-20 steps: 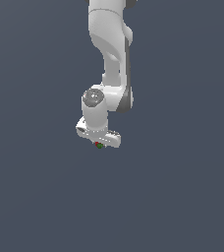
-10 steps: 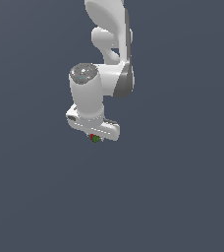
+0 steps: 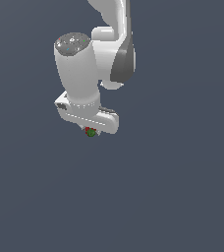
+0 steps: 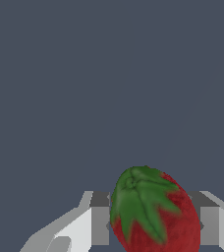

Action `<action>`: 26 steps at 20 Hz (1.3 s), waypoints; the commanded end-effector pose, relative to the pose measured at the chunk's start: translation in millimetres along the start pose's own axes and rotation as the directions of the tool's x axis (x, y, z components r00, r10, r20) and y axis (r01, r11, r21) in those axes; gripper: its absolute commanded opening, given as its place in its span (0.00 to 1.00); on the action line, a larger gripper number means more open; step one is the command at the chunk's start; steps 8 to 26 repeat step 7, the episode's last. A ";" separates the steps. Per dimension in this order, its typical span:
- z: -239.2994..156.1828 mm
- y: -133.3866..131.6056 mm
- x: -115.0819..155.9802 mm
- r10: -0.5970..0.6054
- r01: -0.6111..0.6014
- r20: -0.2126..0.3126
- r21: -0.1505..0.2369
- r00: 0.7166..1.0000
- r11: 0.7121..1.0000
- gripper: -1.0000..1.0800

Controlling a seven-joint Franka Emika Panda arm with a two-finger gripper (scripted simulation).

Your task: Pick up the object and move it to a goal position.

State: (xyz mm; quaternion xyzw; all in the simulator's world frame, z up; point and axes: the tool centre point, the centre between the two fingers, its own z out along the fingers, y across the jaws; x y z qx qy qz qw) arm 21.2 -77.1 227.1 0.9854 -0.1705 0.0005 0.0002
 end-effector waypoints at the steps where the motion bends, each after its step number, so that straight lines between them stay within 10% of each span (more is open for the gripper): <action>1: -9.4 0.0 2.9 0.000 0.000 0.001 0.000 1.000 1.000 0.00; 26: -16.6 -0.4 6.2 -0.001 0.001 0.001 0.000 1.000 1.000 0.00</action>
